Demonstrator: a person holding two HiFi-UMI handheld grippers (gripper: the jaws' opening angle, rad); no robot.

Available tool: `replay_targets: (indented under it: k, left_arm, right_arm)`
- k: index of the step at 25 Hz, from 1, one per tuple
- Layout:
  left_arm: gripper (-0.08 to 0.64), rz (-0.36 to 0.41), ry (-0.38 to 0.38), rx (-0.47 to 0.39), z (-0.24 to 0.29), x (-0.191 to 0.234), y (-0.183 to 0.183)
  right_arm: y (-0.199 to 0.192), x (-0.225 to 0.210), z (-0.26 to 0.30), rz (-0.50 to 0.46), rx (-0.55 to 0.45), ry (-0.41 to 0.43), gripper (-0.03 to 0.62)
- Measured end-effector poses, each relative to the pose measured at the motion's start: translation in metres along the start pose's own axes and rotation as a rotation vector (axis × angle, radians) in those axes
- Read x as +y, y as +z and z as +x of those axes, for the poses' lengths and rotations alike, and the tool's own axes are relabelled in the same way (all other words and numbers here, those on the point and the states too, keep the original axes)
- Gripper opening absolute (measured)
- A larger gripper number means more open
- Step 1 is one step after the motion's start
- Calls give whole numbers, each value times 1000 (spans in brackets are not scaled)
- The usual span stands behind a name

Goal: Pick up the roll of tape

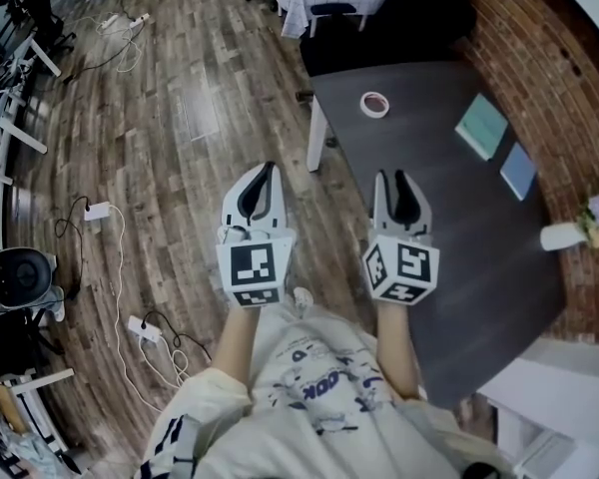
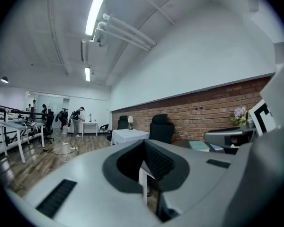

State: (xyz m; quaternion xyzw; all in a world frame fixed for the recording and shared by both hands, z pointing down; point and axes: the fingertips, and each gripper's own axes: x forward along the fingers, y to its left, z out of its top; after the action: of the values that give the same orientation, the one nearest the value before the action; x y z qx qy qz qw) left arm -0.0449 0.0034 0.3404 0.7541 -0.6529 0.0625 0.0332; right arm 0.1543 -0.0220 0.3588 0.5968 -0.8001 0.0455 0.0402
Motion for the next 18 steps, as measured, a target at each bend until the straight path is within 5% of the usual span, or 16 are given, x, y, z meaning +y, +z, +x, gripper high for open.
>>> replay_targets:
  k: [18]
  left_arm:
    - [2,-1,-81,20,174,36,-1]
  right_arm:
    - [0,-33,163,-23,30,-56,118]
